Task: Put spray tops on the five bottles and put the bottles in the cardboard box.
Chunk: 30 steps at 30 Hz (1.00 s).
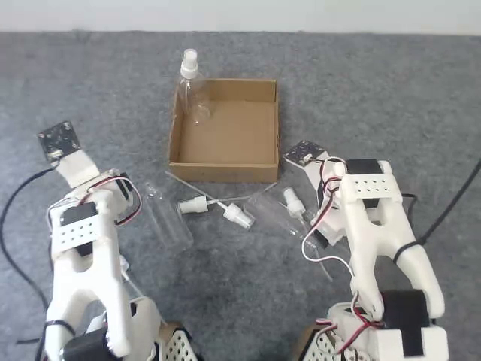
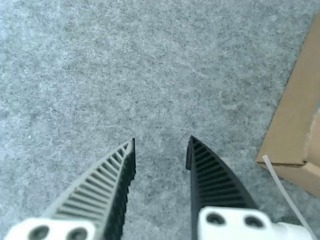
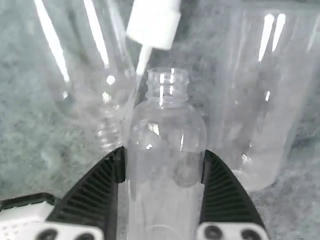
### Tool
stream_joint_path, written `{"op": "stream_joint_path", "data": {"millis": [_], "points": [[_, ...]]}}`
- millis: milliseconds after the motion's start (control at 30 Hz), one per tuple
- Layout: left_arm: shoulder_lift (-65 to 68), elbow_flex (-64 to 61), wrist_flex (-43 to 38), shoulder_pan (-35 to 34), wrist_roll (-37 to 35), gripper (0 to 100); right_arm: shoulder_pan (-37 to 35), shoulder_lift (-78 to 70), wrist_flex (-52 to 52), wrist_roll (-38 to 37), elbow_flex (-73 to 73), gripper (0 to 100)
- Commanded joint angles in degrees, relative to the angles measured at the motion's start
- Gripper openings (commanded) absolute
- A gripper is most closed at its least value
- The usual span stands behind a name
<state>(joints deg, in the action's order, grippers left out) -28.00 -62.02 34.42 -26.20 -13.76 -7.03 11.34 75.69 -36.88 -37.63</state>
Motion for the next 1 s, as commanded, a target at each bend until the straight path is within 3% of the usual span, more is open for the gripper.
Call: {"op": "stream_joint_path", "data": {"millis": [0, 133, 433, 967], "points": [[-2.5, 1.0, -1.8, 0.3, -0.5, 16, -0.8, 3.5, 2.3, -0.3, 2.8, 13.8], [-2.5, 1.0, -1.8, 0.3, -0.5, 16, -2.2, 3.5, 2.3, -0.2, 2.0, 21.1], [-2.3, 1.0, -1.8, 0.3, -0.4, 16, -8.4, 3.5, 1.8, -0.1, 1.9, 21.3], [-2.1, 0.9, -1.8, 0.3, -0.4, 16, -8.3, -4.7, -7.1, -0.1, 2.4, 21.4]]}}
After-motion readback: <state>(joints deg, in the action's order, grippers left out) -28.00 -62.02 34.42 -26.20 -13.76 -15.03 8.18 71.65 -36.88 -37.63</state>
